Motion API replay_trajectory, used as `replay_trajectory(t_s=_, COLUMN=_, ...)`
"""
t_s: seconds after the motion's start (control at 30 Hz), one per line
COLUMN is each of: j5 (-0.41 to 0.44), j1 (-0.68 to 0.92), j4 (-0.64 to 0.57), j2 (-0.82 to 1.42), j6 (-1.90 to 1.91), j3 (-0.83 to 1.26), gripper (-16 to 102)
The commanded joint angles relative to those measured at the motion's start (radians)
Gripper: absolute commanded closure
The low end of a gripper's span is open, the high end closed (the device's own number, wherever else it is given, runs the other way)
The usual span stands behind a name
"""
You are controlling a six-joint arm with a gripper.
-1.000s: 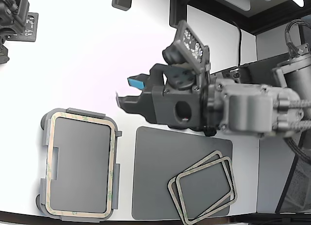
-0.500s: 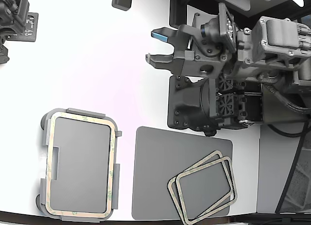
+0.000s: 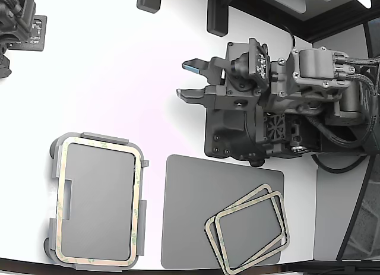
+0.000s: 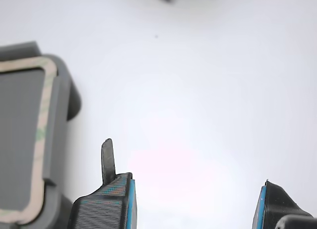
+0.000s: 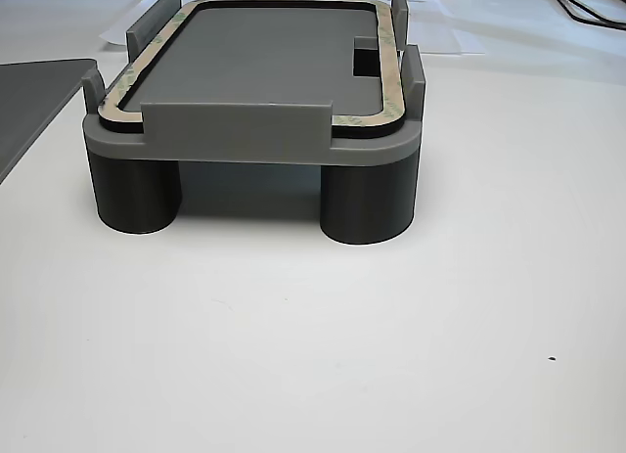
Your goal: Move top rectangular frame to the holder.
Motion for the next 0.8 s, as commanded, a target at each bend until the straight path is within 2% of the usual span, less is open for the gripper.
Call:
replay_trajectory(t_s=0.0, j5=-0.003, j1=-0.018, j4=-0.012, j2=0.003, j6=0.000, j3=-0.006, gripper=-14)
replay_trajectory(t_s=0.17, j5=-0.002, j1=-0.018, j4=-0.012, j2=0.006, j6=0.002, j3=-0.006, gripper=-14)
replay_trajectory(t_s=0.27, j5=0.031, j1=-0.018, j4=-0.006, j2=0.021, j6=0.020, j3=-0.002, gripper=-14)
replay_trajectory(t_s=0.77, j5=0.035, j1=-0.018, j4=-0.006, j2=0.021, j6=0.023, j3=-0.002, gripper=-14)
